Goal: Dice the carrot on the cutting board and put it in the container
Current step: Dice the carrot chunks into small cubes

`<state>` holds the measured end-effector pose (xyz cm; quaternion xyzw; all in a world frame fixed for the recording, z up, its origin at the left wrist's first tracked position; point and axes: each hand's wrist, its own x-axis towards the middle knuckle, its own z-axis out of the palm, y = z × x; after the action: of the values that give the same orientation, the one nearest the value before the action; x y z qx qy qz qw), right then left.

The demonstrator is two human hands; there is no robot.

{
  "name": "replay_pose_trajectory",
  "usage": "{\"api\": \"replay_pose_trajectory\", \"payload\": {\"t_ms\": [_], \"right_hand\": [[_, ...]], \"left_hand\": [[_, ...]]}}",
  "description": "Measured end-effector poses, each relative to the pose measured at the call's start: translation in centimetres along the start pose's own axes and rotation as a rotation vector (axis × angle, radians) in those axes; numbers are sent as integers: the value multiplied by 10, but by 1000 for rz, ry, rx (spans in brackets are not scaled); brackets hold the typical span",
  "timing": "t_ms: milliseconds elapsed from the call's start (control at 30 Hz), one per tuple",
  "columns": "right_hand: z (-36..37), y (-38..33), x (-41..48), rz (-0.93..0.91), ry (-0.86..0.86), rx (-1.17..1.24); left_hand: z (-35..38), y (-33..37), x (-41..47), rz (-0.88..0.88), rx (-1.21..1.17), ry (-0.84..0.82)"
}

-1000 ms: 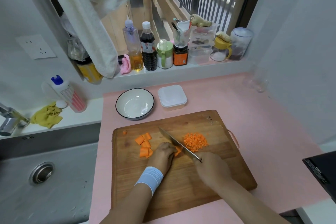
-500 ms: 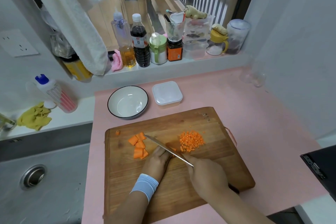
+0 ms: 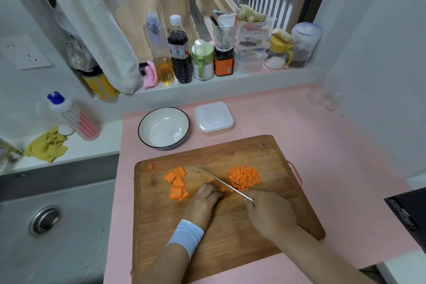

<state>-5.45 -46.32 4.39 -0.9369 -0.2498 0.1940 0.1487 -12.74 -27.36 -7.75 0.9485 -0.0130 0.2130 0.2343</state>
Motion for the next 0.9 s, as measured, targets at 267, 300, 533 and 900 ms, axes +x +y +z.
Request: {"api": "replay_pose_trajectory", "payload": {"t_ms": [267, 300, 533, 900], "right_hand": [[3, -3, -12, -91, 37, -52], [4, -5, -12, -90, 42, -56], [7, -4, -15, -49, 54, -52], [-7, 5, -7, 143, 41, 115]], "left_hand": [[0, -4, 1, -8, -31, -25], [0, -3, 1, -9, -30, -25], [-1, -2, 2, -11, -31, -25], [-1, -2, 3, -11, -48, 2]]}}
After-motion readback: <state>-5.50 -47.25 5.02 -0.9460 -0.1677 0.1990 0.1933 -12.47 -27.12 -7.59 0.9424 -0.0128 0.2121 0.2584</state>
